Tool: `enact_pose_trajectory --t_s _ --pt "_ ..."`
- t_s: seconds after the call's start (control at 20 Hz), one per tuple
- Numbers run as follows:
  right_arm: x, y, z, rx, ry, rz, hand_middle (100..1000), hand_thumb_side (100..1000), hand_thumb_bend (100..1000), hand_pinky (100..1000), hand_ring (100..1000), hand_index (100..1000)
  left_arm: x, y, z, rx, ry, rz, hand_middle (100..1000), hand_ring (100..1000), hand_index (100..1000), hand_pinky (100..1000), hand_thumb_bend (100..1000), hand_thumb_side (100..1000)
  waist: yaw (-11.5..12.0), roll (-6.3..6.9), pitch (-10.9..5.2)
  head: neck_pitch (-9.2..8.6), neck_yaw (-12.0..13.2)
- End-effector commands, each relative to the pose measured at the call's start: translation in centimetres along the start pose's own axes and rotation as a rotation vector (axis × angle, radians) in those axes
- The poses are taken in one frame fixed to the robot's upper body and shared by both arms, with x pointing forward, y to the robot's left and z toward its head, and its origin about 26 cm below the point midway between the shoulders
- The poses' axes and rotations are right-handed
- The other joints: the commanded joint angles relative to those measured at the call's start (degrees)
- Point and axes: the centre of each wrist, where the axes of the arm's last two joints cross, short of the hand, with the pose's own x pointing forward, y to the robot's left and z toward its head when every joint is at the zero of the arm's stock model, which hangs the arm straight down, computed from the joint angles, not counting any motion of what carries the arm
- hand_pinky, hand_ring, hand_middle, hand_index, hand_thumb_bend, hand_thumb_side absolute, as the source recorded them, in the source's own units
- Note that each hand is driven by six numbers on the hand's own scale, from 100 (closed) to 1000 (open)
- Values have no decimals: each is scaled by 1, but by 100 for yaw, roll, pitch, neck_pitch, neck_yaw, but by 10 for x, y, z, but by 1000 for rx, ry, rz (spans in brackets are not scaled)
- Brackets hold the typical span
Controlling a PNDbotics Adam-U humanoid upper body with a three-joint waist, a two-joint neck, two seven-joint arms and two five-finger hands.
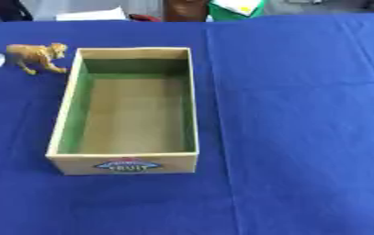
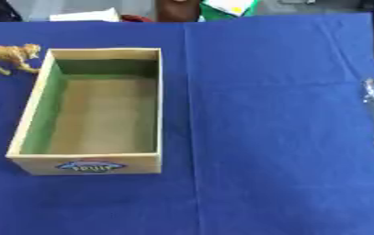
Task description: Pick up objects on the table and place them in the box.
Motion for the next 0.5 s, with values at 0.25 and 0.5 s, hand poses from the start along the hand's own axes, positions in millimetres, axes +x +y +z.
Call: enact_pose_trajectory --t_s 0.25,0.5 --pt "7 -4 -6 15 -38 23 925 1000 100 860 799 948 3 23 4 -34 33 -25 942 925 1000 813 419 672 -31 41 -92 -99 -2" --pt "7 -4 -6 21 -40 26 924 1000 100 862 799 944 9 26 1 24 51 -80 904 905 1000 801 272 595 -83 67 -50 -125 38"
